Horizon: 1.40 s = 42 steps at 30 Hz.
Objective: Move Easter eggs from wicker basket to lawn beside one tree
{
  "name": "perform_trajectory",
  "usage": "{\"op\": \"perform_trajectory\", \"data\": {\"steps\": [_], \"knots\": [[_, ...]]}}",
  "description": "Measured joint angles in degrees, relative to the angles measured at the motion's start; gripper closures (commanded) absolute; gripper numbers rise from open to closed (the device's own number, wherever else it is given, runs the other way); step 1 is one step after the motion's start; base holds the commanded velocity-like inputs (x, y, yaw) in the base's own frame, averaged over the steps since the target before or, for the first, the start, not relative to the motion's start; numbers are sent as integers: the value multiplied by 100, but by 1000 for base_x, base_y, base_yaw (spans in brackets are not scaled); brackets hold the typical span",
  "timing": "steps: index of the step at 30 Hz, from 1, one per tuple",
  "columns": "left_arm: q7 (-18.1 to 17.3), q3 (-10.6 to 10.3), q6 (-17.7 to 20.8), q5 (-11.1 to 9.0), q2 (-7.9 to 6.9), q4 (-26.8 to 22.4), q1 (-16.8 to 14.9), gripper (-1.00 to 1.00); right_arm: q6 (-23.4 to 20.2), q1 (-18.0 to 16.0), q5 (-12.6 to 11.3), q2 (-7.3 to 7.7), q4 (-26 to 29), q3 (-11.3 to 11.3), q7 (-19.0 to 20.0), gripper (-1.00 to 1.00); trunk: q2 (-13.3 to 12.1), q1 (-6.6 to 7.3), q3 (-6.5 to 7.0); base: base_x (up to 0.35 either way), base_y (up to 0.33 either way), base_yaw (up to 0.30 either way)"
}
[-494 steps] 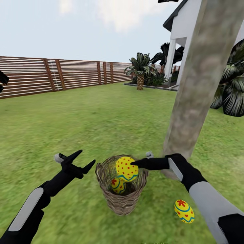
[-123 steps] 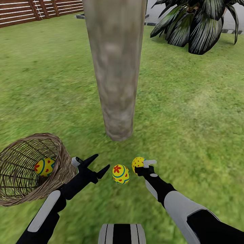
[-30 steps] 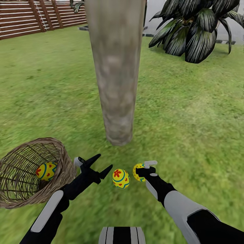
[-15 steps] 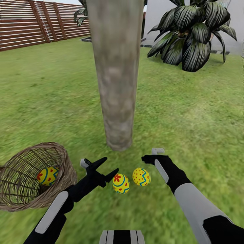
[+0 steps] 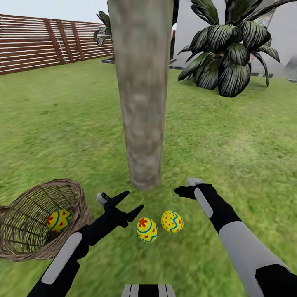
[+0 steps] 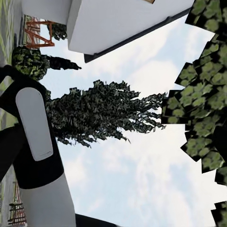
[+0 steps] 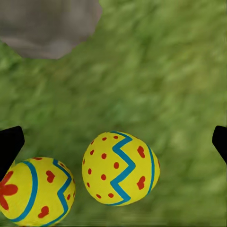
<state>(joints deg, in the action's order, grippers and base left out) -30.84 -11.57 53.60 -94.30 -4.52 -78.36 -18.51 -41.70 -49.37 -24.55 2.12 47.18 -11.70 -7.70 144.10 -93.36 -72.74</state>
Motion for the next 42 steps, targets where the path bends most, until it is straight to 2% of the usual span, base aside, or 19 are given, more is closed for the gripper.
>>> {"op": "perform_trajectory", "data": {"steps": [3,7,8,11,13,18,33,42], "knots": [[2,3,3,0,-1,-1,1,-100,-9,0,-438,97,2,-17,12,-100,-4,8,67,0,0,0],[5,4,4,0,-1,2,1,-100,-108,0,-648,166,4,-25,32,-100,-9,18,155,0,0,0],[8,5,5,0,-1,2,1,-100,-402,0,-657,164,9,-17,39,-100,-11,21,177,0,0,0],[13,-1,3,1,-1,2,1,-100,-856,0,-659,155,17,2,44,-100,-15,28,244,0,0,0],[22,-3,1,-4,-9,10,0,-100,-945,0,-658,152,20,6,44,-100,-17,33,288,0,0,0],[29,-4,7,-15,-9,17,0,-100,-993,0,-658,119,14,-12,44,-100,-24,46,399,-21,8,0],[30,-4,0,-29,-9,41,0,-100,-996,0,-658,110,20,-12,48,-100,-44,84,732,-197,99,0],[30,-4,6,-41,-9,46,1,-100,-1002,0,-684,115,14,-22,480,-100,-56,108,931,-4,2,0]]}}
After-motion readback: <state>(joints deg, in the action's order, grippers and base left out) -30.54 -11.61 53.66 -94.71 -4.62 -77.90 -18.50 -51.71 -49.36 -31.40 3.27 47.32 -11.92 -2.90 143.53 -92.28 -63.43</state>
